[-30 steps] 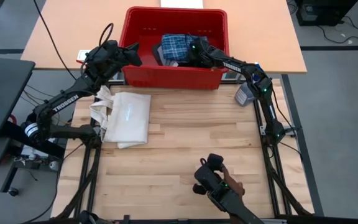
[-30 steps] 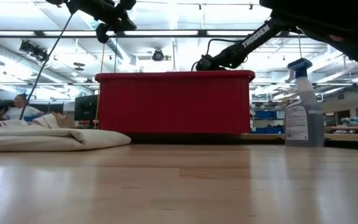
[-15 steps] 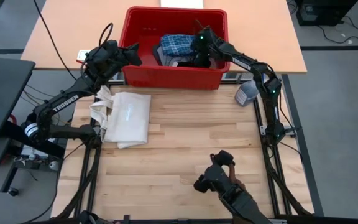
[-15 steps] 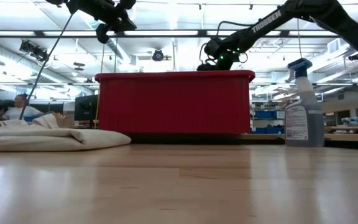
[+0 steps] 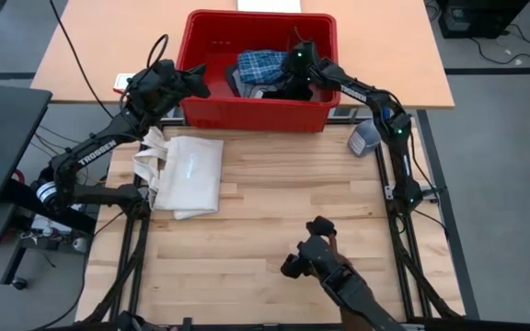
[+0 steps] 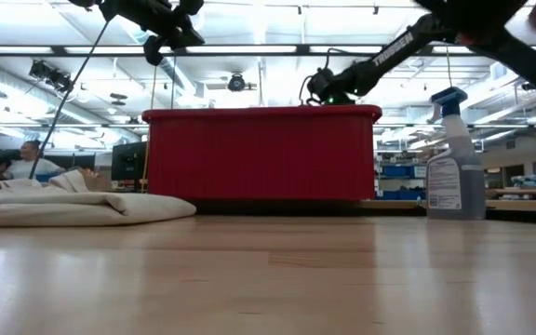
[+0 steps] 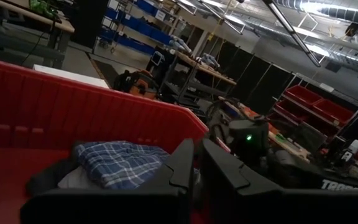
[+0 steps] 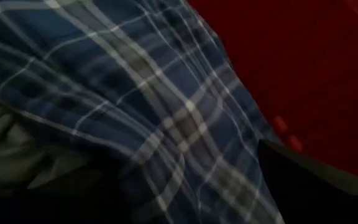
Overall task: Sort clothes
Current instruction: Remove the blue pants from the red bin
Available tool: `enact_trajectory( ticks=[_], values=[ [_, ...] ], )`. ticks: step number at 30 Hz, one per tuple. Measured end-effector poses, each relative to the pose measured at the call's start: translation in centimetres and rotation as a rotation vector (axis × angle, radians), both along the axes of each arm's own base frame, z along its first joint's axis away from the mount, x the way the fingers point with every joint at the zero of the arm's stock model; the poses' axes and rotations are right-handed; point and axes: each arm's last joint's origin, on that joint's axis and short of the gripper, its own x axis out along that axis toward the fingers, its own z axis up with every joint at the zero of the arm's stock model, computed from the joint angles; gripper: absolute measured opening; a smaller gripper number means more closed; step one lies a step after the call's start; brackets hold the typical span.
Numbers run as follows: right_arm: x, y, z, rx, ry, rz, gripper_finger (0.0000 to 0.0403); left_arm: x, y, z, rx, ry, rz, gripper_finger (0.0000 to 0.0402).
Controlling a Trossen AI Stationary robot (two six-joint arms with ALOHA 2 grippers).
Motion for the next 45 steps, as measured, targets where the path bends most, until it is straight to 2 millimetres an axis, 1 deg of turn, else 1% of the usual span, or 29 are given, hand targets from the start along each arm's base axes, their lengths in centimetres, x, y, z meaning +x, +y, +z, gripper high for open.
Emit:
enact_trajectory(
  ticks=[4,8,11,14,16,18,20,22,24,25,26,28,30,32,34,36,38,40,43,45],
  values=[
    [1.1,-0.3,-1.6,-0.034,0.015,0.039,0.0335,0.0,-0.1,0.0,0.001,-0.001,-0.001,0.0034],
    [1.9,-0.6,-2.7,-0.089,0.032,0.084,0.0335,-0.1,-0.2,0.1,0.003,-0.001,-0.03,0.0034],
    [1.9,-0.5,-3.1,-0.087,0.085,0.104,0.0332,0.0,-0.2,0.1,0.003,0.001,-0.044,0.0034],
    [1.7,-0.3,-2.9,-0.055,0.09,0.098,0.031,0.0,-0.2,0.1,0.003,0.0,-0.046,0.0034],
    [1.6,-0.2,-2.6,-0.049,0.077,0.111,0.0276,0.0,-0.2,0.1,0.003,0.0,-0.045,0.0034],
    [1.4,-0.3,-2.7,-0.033,0.068,0.124,0.0229,-0.1,-0.2,0.1,0.008,0.006,-0.043,0.0034],
    [1.3,-0.2,-2.9,0.001,0.075,0.122,0.0169,-0.1,-0.2,0.1,0.016,0.017,-0.043,0.0034],
    [1.1,0.0,-2.8,0.03,0.076,0.111,0.01,-0.1,-0.2,0.1,0.009,0.003,-0.043,0.0034],
    [1.1,0.6,-2.1,0.048,0.081,0.114,0.0034,-0.1,0.0,0.4,-0.016,0.001,-0.038,0.0031],
    [1.1,1.0,-1.4,0.043,0.078,0.119,0.0022,0.0,0.3,0.8,-0.026,0.019,-0.04,0.0028],
    [1.1,1.3,-0.6,0.028,0.071,0.12,0.0021,0.3,0.6,1.1,-0.031,0.053,-0.048,0.0024],
    [1.2,2.0,1.2,-0.013,0.041,0.124,0.0033,1.2,1.6,1.4,-0.043,0.157,-0.06,0.0015],
    [1.1,2.4,2.6,-0.037,0.008,0.125,0.0041,2.3,3.2,1.3,-0.058,0.28,-0.063,0.0008],
    [1.1,2.6,3.0,-0.037,-0.013,0.137,0.004,3.3,5.0,1.2,-0.069,0.393,-0.064,0.0005],
    [1.1,2.6,3.0,-0.03,-0.017,0.14,0.0029,4.3,7.1,1.1,-0.068,0.473,-0.062,0.0006],
    [1.0,2.6,3.0,-0.014,-0.031,0.126,0.0017,5.4,9.1,0.4,-0.091,0.559,-0.091,0.0015],
    [1.0,2.6,3.0,-0.003,-0.047,0.115,0.0014,6.8,10.8,-0.7,-0.098,0.671,-0.124,0.0035],
    [1.0,2.6,2.9,0.009,-0.055,0.107,0.0014,8.1,12.1,-1.5,-0.084,0.762,-0.162,0.0064],
    [1.2,2.8,2.9,0.02,-0.071,0.1,0.0022,9.8,14.0,-3.0,-0.054,0.847,-0.21,0.0124],
    [1.3,2.9,2.9,0.023,-0.075,0.1,0.0029,11.0,14.9,-4.3,-0.027,0.894,-0.271,0.0168]
  ],
)
